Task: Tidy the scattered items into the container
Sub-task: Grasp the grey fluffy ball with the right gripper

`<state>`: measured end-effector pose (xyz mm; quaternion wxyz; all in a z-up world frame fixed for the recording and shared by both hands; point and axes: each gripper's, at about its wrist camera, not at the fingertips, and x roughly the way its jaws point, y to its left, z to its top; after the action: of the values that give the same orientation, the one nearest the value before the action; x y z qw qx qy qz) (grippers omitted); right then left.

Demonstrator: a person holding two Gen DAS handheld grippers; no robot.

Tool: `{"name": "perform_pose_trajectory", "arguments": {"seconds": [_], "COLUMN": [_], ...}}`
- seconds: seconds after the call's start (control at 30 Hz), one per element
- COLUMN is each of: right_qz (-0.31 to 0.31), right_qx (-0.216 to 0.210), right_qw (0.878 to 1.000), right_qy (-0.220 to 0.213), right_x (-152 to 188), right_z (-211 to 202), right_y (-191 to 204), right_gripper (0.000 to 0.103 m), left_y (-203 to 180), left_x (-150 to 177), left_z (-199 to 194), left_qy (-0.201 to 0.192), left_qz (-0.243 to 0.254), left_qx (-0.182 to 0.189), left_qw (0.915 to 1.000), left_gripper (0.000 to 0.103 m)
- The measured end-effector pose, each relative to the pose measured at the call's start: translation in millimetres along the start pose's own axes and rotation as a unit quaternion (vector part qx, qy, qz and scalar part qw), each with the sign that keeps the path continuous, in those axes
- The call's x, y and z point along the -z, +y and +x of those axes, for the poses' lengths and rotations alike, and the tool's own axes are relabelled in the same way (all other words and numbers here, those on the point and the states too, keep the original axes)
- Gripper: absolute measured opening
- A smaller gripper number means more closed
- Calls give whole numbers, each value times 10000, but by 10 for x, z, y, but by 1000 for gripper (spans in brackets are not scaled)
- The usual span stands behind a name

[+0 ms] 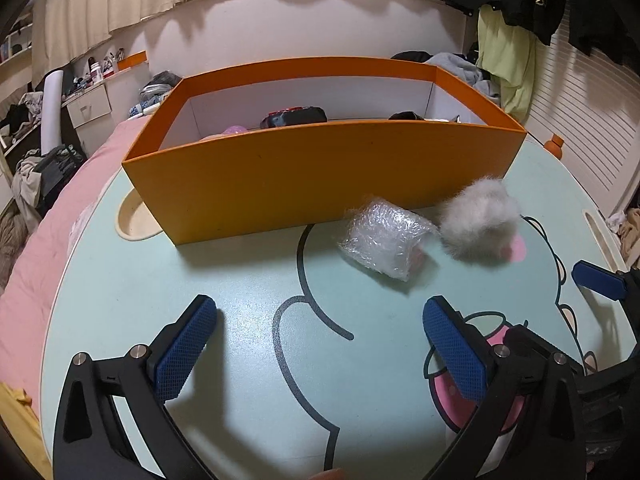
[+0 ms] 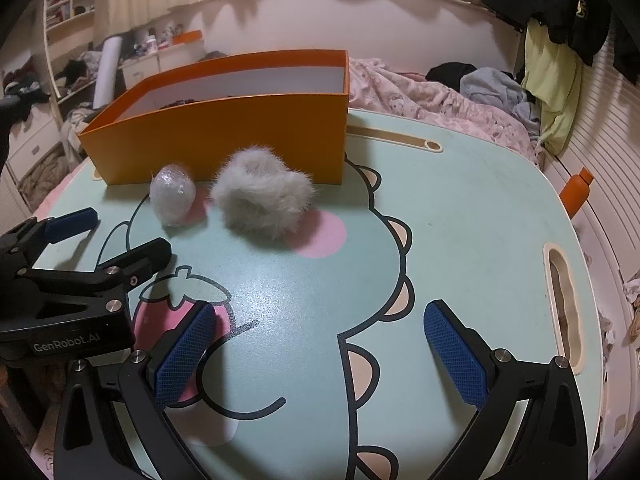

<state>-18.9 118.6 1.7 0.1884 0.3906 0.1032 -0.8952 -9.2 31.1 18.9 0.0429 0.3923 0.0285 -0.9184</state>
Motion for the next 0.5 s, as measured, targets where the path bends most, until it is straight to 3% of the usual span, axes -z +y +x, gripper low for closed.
{"name": "perform_pose_trajectory", "arguments": {"seconds": [0.2,0.27,0.37,0.43,0.5], "right_qz": [454,515,298,165,39], "right_qx": [123,55,-243,-457,-552], "right_qw": [9985,9969,9971,9973,9976], "right_qy": [-293,-594,-656,-558,-421], "right_x": [-4,-72,-225,-329,-423], "right_z": [-94,-195,-202,-138,-37], "right_y": [-180,-218,-138,-43,60], "right_gripper": [101,100,98,89,71], "left_y": [1,1,3,5,-7], "left_x": [23,31,28,29,28], "left_z": [-13,-22,-25,-25,-23], "left_qy": [1,-2,-3,-3,-5], "left_qz": [-11,-25,-29,-23,-15], "left_qx": [27,42,46,51,65], "left_qw": [10000,10000,10000,10000,10000], "left_gripper": [102,102,102,102,102]}}
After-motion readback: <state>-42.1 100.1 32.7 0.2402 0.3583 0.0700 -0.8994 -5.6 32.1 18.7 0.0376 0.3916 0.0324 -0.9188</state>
